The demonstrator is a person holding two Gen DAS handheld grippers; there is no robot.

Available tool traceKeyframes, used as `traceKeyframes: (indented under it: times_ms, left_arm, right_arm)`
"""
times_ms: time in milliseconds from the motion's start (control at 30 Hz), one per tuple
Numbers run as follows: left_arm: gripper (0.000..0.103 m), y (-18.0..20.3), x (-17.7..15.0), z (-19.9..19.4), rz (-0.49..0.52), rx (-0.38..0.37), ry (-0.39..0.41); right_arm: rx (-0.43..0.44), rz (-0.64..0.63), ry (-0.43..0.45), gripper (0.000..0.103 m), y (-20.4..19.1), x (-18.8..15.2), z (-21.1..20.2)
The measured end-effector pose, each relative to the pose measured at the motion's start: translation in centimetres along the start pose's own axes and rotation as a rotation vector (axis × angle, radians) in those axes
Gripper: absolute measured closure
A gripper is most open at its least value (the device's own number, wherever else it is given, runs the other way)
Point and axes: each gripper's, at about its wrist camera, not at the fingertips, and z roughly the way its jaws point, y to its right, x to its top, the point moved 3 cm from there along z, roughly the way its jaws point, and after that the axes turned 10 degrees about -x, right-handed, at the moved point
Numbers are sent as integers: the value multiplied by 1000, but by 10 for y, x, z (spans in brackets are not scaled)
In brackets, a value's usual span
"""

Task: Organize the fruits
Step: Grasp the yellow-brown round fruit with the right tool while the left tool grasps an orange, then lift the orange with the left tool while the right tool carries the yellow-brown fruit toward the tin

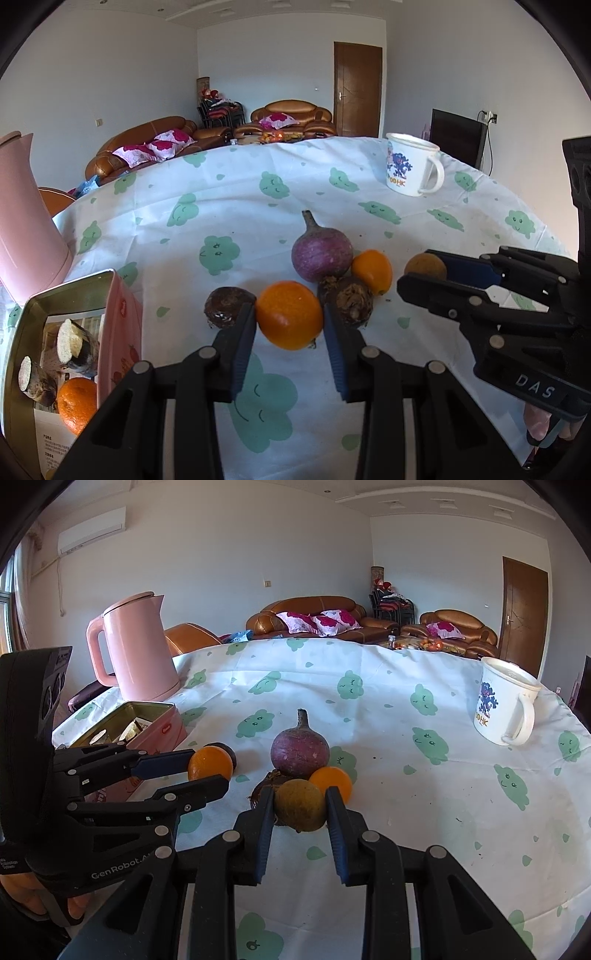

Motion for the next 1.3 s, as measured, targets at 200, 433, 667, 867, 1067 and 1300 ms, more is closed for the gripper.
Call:
traceKeyframes:
  times_ms: [200, 433, 667, 867, 1067, 1300]
  left_arm:
    - [64, -1, 0, -10, -1, 23, 48]
    - [64, -4, 0, -19, -13, 33, 88]
    - [64, -6, -1, -26, -26, 42, 124]
    - [64, -6, -2, -32, -27, 50, 153]
    - [64, -5, -3, -38, -24, 59, 179]
    - [64, -4, -4, -43, -20, 67, 200]
  right_arm:
    - [1, -7, 27, 73, -1, 1, -5]
    - [5, -10, 60, 73, -2, 2, -11]
    - [4, -3, 100, 73, 0, 2, -18]
    - [4, -2, 123, 73, 0, 1, -23]
    - [2, -4, 143, 73, 0, 1, -27]
    - [6, -7, 164, 73, 0, 1, -31]
